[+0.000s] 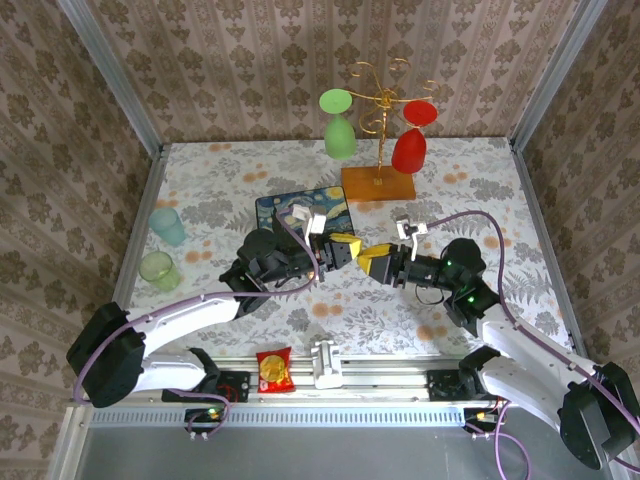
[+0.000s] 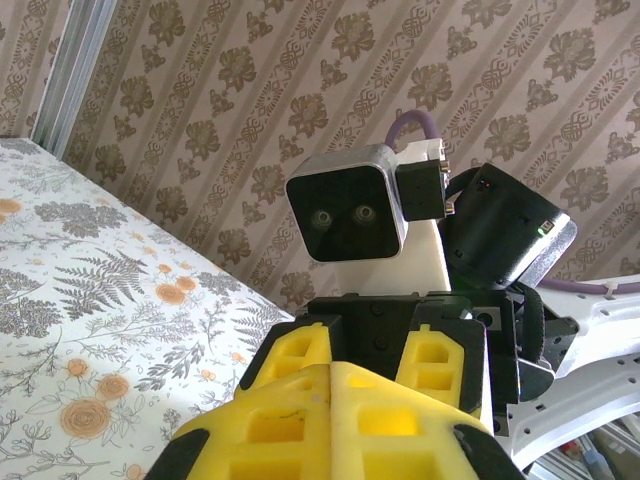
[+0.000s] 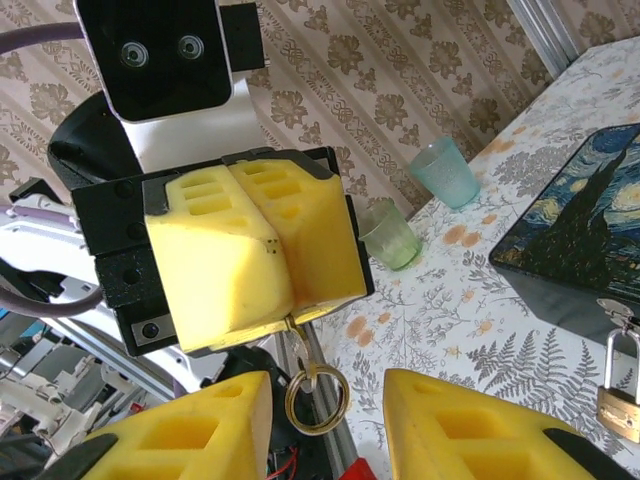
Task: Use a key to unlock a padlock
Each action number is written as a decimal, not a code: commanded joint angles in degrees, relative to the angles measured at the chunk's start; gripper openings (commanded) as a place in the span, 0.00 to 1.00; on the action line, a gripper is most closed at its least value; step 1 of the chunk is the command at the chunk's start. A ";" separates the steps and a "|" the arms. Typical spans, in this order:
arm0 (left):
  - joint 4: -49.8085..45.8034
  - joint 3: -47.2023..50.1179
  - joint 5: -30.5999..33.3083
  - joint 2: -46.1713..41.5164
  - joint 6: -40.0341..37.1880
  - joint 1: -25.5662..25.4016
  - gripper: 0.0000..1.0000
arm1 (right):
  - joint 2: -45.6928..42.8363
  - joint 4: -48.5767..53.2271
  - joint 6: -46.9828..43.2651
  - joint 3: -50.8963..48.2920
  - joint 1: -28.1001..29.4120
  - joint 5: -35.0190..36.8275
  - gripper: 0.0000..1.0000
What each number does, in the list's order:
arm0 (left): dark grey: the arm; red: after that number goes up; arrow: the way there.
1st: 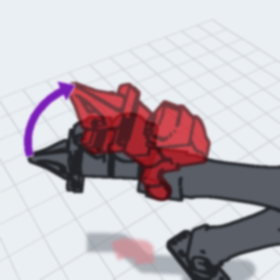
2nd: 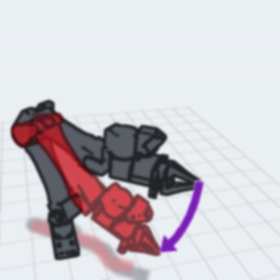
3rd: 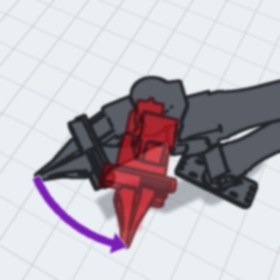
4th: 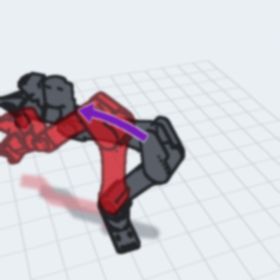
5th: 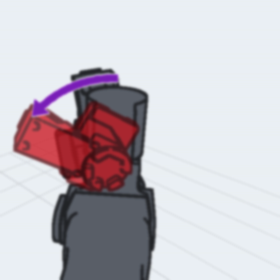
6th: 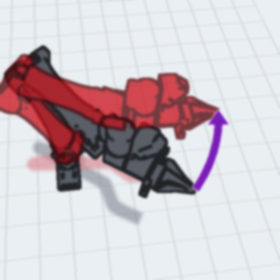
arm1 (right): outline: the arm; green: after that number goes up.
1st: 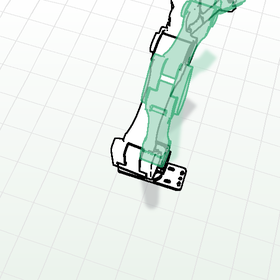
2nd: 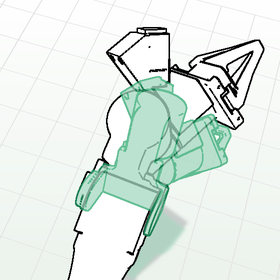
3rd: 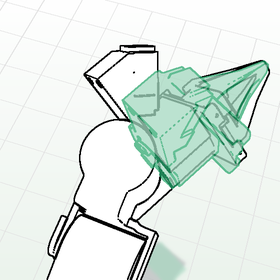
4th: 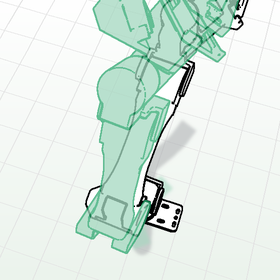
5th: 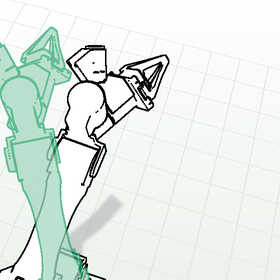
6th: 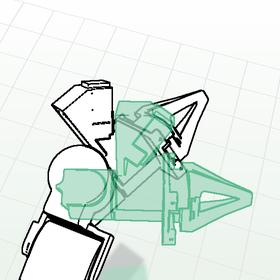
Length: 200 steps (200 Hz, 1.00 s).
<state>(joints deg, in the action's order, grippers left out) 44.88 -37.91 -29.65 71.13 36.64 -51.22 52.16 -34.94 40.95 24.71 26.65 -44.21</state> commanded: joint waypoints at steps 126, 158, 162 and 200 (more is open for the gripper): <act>6.32 1.36 -1.17 2.33 1.66 0.37 0.00 | -0.30 -7.16 1.49 1.03 1.30 1.28 0.16; 5.59 1.59 -0.85 2.26 1.59 0.43 0.00 | -0.94 -7.33 1.59 0.82 1.30 2.19 0.19; 5.64 1.61 -0.83 2.26 1.59 0.44 0.00 | -0.96 -7.26 1.51 0.86 1.40 2.22 0.18; 6.06 2.11 -0.57 2.19 1.72 0.43 0.00 | -0.06 -7.41 1.33 1.15 1.38 2.15 0.06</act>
<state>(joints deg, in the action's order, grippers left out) 50.26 -37.10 -30.22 72.90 37.74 -51.22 52.25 -38.68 42.44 24.71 27.57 -41.98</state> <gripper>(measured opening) 0.051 0.080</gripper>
